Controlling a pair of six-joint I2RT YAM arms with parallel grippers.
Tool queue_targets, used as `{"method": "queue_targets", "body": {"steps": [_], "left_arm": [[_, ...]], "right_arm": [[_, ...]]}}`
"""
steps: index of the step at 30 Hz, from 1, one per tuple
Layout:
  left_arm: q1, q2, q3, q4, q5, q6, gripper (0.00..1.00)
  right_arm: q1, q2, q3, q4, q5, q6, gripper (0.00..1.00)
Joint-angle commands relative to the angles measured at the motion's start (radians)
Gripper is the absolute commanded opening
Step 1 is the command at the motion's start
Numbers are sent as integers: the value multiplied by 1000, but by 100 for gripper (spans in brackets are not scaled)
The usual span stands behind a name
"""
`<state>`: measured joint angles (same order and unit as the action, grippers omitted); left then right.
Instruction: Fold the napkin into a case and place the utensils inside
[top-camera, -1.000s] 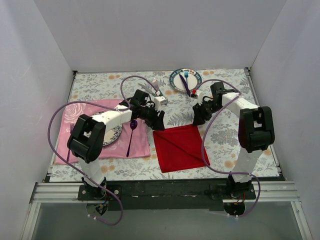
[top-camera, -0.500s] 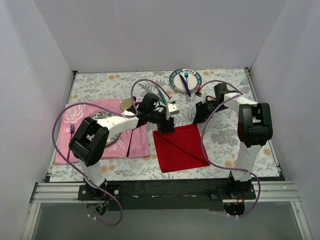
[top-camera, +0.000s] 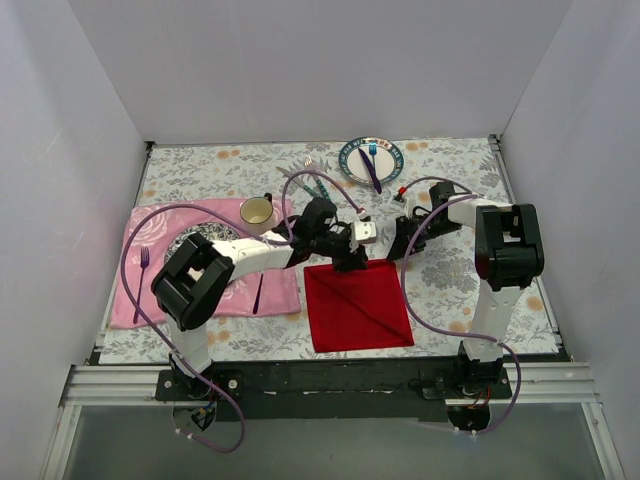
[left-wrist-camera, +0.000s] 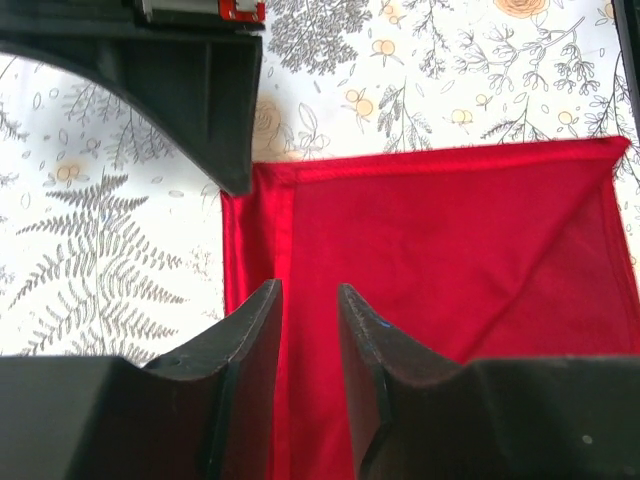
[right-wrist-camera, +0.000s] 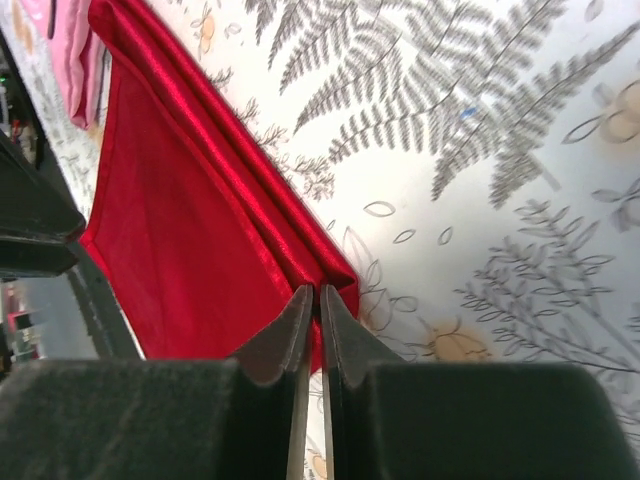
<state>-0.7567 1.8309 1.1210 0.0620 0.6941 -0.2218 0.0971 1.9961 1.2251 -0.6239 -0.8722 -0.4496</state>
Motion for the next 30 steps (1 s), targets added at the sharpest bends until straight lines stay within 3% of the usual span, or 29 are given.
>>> {"method": "queue_targets", "body": {"steps": [1, 3, 4, 5, 9, 20, 26, 30], "left_arm": [[-29, 19, -20, 67, -18, 19, 28], [-47, 31, -21, 91, -19, 15, 28], [-50, 39, -17, 93, -22, 7, 29], [-59, 48, -10, 94, -25, 7, 29], [-72, 96, 17, 107, -21, 1, 29], [-90, 145, 42, 167, -62, -45, 32], [-78, 123, 66, 182, -102, -86, 39], [-66, 168, 117, 136, -108, -102, 45]], "right_arm": [[-11, -43, -30, -26, -76, 20, 12], [-19, -43, -32, -19, -83, 38, 15], [-20, -42, -29, -10, -86, 46, 20], [-28, -42, -27, -7, -90, 55, 32], [-49, -48, -19, 3, -88, 80, 48], [-74, -40, -41, 9, -67, 124, 50], [-76, -23, -45, 6, -83, 114, 39], [-77, -25, -47, 0, -108, 101, 45]]}}
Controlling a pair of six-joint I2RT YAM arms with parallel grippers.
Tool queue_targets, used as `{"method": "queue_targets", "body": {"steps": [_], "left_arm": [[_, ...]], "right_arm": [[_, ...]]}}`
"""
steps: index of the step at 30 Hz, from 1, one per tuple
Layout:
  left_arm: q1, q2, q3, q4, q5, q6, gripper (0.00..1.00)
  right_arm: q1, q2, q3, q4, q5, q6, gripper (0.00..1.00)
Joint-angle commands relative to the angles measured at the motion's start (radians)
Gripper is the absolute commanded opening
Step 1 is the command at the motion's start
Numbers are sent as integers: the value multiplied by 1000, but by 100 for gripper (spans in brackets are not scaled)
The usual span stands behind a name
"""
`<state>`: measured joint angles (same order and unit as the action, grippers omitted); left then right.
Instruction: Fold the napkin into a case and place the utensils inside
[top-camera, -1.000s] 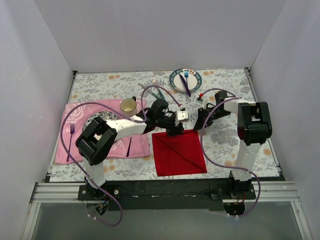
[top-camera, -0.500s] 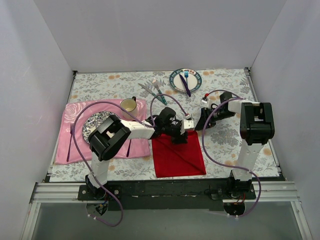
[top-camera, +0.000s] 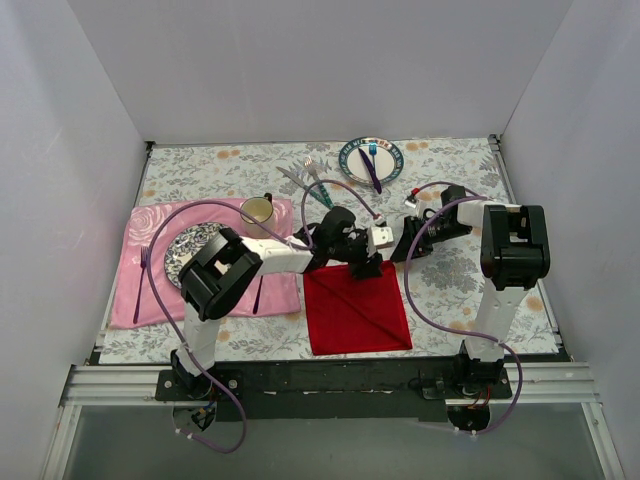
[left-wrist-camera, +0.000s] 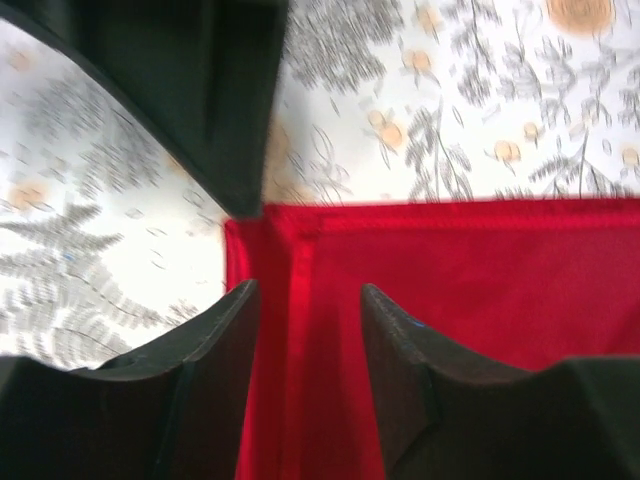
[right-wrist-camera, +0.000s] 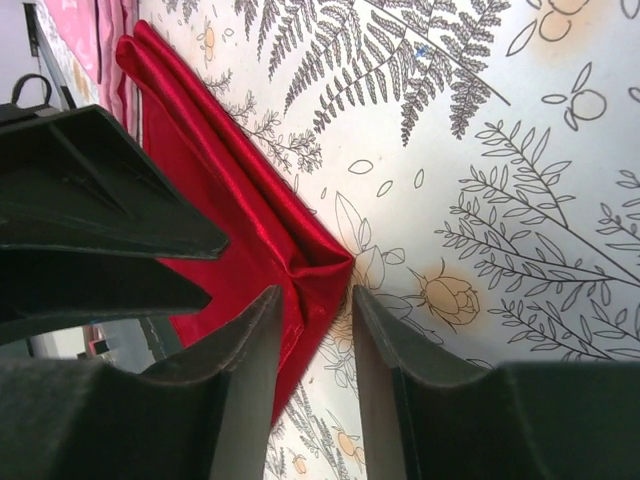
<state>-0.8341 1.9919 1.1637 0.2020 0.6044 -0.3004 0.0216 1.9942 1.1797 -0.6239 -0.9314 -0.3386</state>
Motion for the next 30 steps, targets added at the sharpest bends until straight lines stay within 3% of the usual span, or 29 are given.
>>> {"method": "queue_targets", "body": {"steps": [1, 8, 17, 30], "left_arm": [[13, 10, 73, 0, -23, -17, 46], [15, 57, 109, -16, -14, -22, 44], [35, 100, 157, -19, 1, -63, 33], [41, 62, 131, 5, 46, -83, 6]], "right_arm": [[-3, -29, -2, -3, -47, -17, 47], [-11, -43, -6, -5, -30, -50, 59], [-11, -29, -14, -25, -32, -91, 74], [-8, 52, 24, -106, -26, -178, 72]]}}
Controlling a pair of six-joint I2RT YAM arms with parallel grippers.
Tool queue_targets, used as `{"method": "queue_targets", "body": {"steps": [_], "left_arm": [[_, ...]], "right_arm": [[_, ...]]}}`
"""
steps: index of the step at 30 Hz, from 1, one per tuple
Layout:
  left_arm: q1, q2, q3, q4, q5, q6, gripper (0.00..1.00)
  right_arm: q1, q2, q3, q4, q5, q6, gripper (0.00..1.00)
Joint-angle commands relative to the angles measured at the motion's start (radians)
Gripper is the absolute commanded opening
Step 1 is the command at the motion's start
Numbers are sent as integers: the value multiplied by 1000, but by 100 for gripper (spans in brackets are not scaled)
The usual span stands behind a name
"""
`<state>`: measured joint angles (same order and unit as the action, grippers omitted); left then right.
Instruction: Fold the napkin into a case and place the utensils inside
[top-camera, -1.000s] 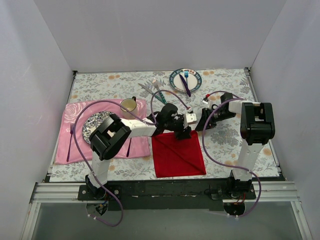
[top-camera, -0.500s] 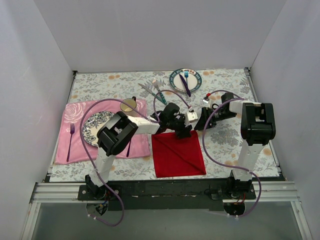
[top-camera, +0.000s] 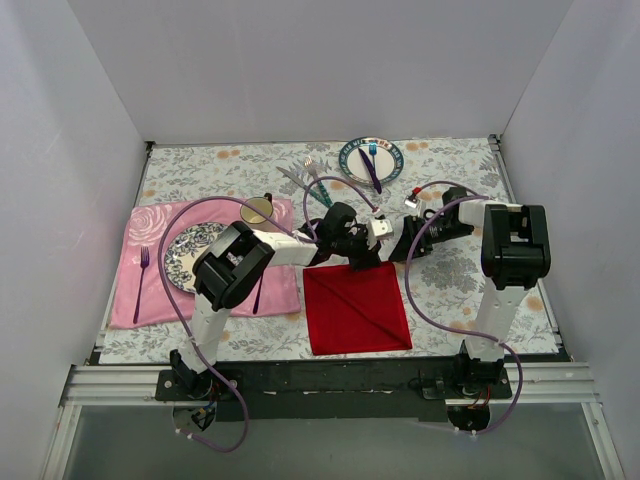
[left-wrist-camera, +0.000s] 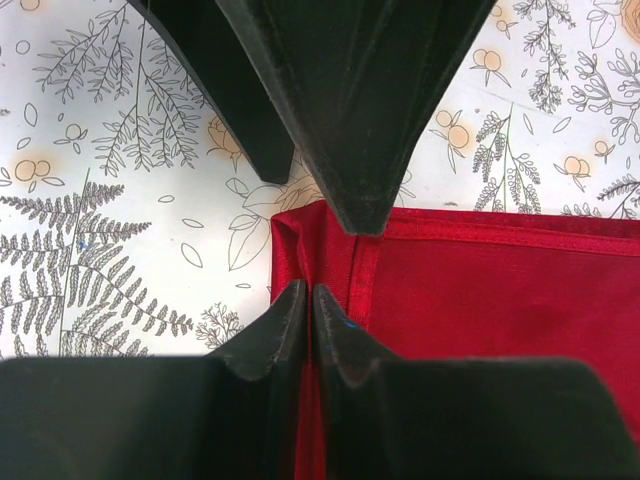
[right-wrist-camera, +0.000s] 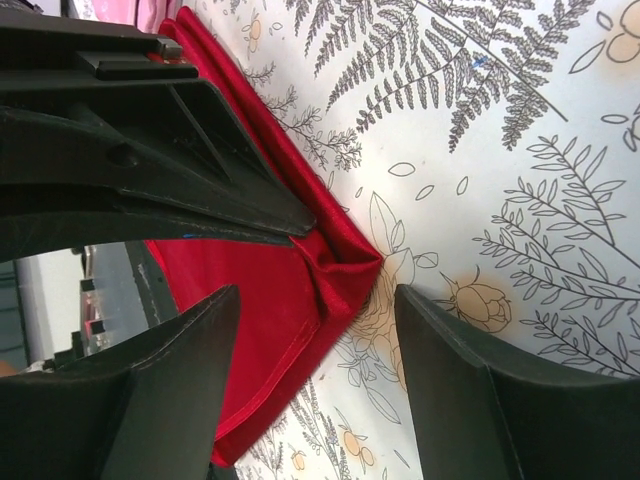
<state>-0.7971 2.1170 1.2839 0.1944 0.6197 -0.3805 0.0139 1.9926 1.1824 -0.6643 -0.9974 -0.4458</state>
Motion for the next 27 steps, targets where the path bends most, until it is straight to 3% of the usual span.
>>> {"method": "queue_targets", "body": {"steps": [1, 3, 12, 20, 25, 27], "left_arm": [[4, -66, 9, 14, 29, -4, 4], [4, -72, 5, 23, 25, -12, 0], [7, -120, -37, 56, 18, -17, 0], [7, -144, -57, 76, 38, -23, 0], [7, -150, -58, 77, 32, -24, 0], [9, -150, -61, 79, 31, -24, 0]], "right_arm": [[0, 60, 25, -76, 39, -89, 72], [3, 77, 31, -92, 37, -100, 73], [37, 132, 31, -110, 31, -136, 73], [43, 147, 40, -118, 20, -145, 62], [52, 160, 52, -156, 8, -180, 49], [55, 166, 60, -188, 2, -200, 49]]}}
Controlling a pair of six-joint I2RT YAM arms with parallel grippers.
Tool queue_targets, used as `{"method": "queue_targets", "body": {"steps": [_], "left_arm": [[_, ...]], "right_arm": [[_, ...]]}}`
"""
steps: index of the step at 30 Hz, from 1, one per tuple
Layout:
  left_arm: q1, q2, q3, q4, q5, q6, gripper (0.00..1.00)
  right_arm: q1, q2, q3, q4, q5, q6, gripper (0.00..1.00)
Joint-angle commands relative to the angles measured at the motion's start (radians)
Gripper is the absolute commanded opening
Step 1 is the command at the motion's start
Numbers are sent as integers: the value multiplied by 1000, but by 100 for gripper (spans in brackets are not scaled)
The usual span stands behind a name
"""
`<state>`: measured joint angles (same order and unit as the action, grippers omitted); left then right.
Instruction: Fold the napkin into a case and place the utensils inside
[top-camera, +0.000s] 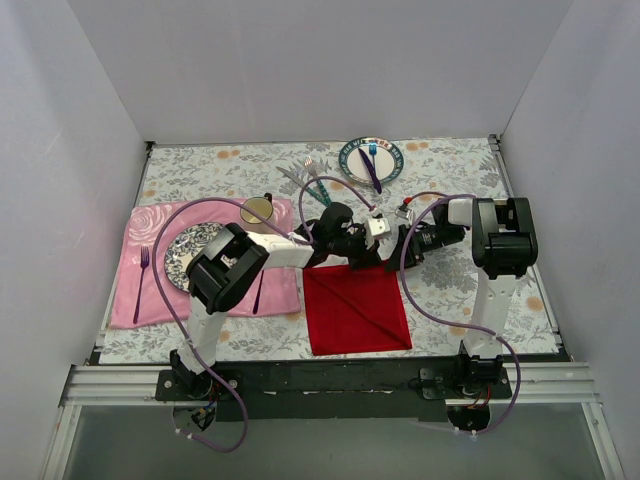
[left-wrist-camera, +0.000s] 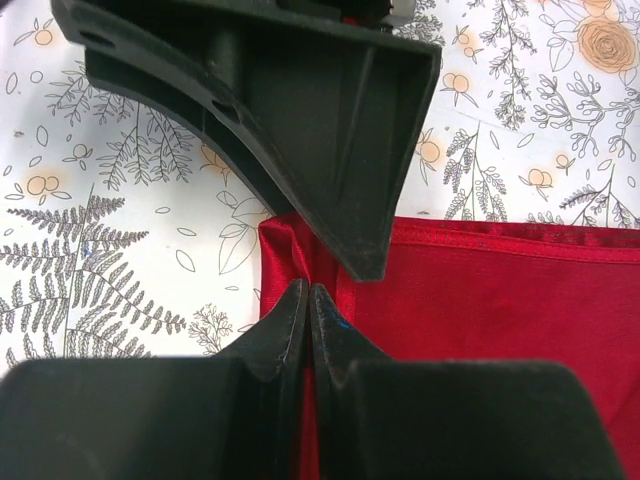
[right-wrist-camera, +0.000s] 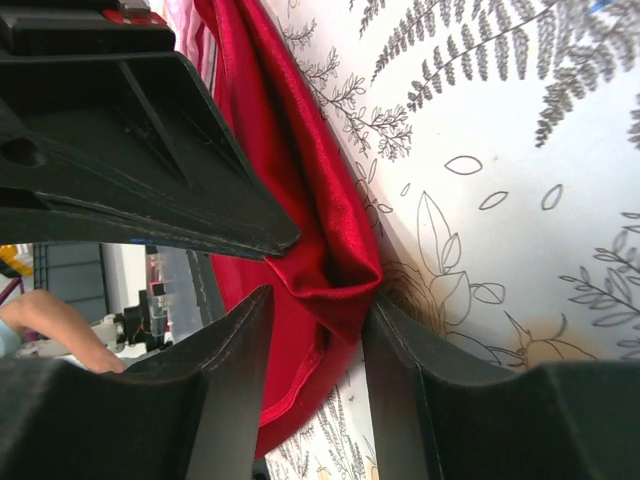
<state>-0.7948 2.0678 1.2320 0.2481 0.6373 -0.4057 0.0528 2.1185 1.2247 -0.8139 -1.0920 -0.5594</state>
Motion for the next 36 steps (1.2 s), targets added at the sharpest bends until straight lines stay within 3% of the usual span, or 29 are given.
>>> {"method": "queue_targets", "body": {"steps": [1, 5, 9, 10, 11, 14, 15, 18, 21, 31, 36], "left_arm": [[6, -103, -9, 28, 13, 1, 0], [9, -103, -9, 30, 15, -2, 0], [9, -106, -6, 23, 10, -2, 1], [11, -109, -6, 14, 6, -5, 5], [14, -115, -3, 4, 2, -10, 22], [46, -158, -14, -82, 25, -11, 51], [84, -191, -22, -105, 62, -18, 55], [187, -239, -48, -210, 134, -21, 68], [252, -285, -51, -366, 197, 85, 76], [324, -223, 43, -700, 387, 336, 87], [322, -155, 69, -731, 421, 335, 87]], "right_arm": [[18, 38, 16, -45, 96, -99, 49], [18, 32, 19, -57, 99, -109, 50], [19, 26, 30, -47, 103, -97, 37], [21, 26, 32, -51, 101, -96, 28], [21, 24, 36, -54, 103, -96, 23], [25, 6, 50, -76, 92, -109, 6], [30, -2, 48, -74, 86, -115, 2], [50, -35, 44, -83, 77, -143, 1], [79, -80, 27, -85, 83, -172, 1], [154, -304, -67, 35, 211, -235, 1], [173, -365, -76, 39, 222, -273, 1]]}}
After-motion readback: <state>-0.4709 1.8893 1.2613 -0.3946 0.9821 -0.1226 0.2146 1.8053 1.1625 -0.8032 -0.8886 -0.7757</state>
